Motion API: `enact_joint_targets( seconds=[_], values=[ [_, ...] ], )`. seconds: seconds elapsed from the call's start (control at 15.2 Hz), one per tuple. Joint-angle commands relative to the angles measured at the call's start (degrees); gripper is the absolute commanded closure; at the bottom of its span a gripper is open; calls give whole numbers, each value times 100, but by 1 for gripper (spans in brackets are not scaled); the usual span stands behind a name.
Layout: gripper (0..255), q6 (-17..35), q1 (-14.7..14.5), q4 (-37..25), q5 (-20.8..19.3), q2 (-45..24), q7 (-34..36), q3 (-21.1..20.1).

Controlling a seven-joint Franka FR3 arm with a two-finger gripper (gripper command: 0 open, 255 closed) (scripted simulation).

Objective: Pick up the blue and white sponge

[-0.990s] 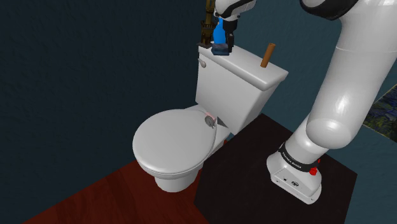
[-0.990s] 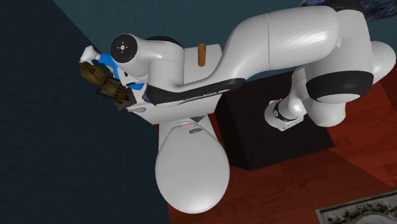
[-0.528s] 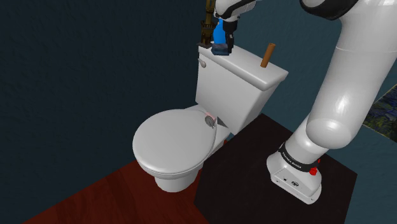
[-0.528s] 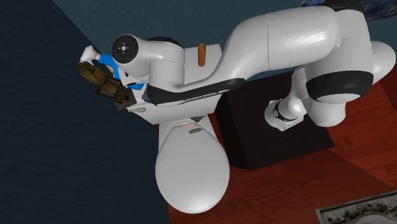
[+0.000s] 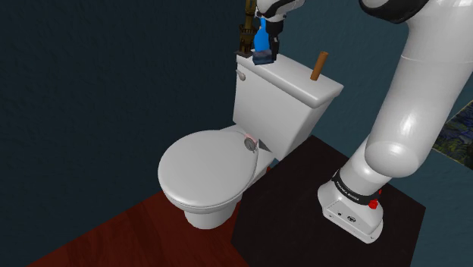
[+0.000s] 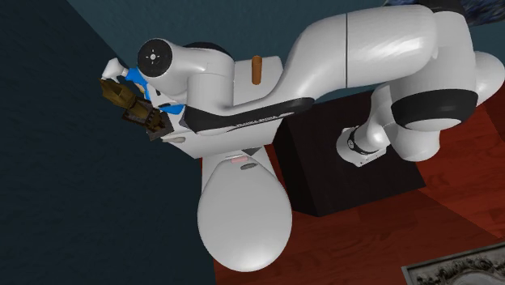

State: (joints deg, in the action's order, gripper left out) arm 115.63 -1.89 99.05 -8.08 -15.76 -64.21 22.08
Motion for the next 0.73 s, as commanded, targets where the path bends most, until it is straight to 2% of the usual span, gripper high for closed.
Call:
enact_joint_targets(
  seconds=[0.0, 0.66],
  values=[
    [255, -140, 0, -99, -6, 46, -26, 7],
    [255, -855, -7, -709, -12, 168, -138, 20]
  ],
)
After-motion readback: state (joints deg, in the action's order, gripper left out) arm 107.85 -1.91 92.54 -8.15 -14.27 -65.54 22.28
